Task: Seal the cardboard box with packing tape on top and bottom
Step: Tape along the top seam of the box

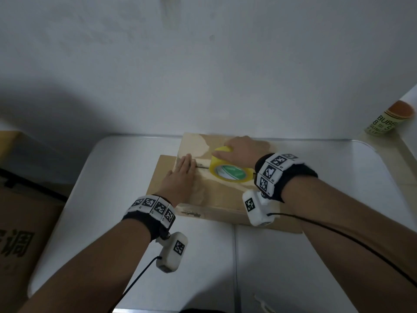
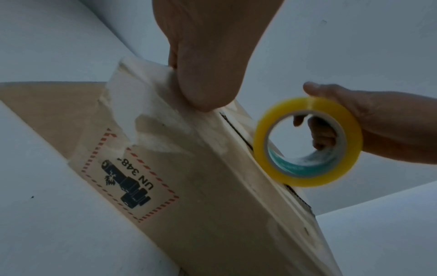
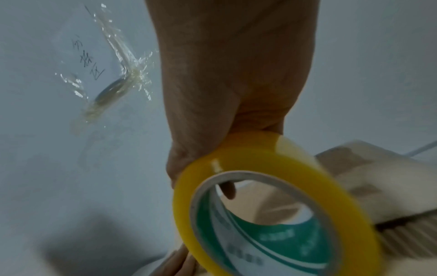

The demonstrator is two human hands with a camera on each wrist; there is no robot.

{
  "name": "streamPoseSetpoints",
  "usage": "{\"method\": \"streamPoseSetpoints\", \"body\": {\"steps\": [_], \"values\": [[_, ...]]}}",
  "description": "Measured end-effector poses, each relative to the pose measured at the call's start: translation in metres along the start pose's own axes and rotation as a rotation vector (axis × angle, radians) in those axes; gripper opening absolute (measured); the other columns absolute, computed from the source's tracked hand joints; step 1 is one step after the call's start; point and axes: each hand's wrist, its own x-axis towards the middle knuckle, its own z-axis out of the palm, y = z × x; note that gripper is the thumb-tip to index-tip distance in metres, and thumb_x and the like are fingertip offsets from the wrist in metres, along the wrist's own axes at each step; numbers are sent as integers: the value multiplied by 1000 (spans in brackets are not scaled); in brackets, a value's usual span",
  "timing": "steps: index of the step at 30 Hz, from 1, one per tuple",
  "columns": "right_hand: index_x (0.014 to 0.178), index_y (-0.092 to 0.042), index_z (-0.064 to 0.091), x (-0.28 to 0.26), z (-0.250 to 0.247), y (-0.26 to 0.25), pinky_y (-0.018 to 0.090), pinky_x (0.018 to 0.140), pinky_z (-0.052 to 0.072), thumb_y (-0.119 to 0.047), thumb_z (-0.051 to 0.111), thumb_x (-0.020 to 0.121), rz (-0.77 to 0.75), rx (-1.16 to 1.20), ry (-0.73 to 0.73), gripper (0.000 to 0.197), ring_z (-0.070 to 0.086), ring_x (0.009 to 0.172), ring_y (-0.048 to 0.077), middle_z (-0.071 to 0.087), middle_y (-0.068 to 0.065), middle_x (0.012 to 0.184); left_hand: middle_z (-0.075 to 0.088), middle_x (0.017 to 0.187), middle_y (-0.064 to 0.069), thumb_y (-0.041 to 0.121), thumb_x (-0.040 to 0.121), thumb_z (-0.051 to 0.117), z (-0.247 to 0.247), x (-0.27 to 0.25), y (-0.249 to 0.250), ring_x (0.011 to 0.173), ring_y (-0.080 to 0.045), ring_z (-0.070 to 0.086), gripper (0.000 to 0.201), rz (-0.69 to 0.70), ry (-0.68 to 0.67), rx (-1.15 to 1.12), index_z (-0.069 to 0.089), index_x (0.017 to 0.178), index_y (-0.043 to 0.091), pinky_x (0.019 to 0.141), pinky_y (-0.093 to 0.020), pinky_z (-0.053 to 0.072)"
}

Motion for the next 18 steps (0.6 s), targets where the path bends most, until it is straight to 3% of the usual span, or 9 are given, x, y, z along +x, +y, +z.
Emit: {"method": "streamPoseSetpoints", "body": {"steps": [3,6,10,14,18], "values": [[121,-7,62,-3,-5,15,36,89,50,-67,44,87,80,-69,3,71,59,108,28,63,11,123,-20,160,-4,10,101,23,-1,-1,0,148,-20,-15,61,-6,-14,1,-10,152,10,117,-48,21],[127,-10,59,-6,-3,20,35,88,46,-69,42,87,83,-88,-2,73,58,112,27,60,9,127,-20,159,-7,11,101,25,0,0,4,148,-22,-14,62,-15,-8,35,-11,152,8,116,-49,23],[118,-14,61,-11,0,32,36,92,43,-59,41,93,66,177,83,55,56,114,27,62,6,122,-17,160,-12,12,101,24,-2,-2,15,148,-26,-10,61,-71,7,120,-11,151,4,116,-49,24],[111,-13,64,-15,8,49,32,81,42,-64,50,85,101,260,97,58,60,105,27,65,7,112,-11,158,-23,10,100,18,-4,-1,35,147,-35,-6,57,-110,18,186,-9,149,-6,120,-46,5],[108,-9,65,-9,11,36,31,78,39,-64,50,85,80,163,106,61,60,101,26,66,10,111,-9,157,-26,6,97,18,3,6,63,147,-38,-8,59,117,44,146,-6,149,-6,120,-45,-1]]}}
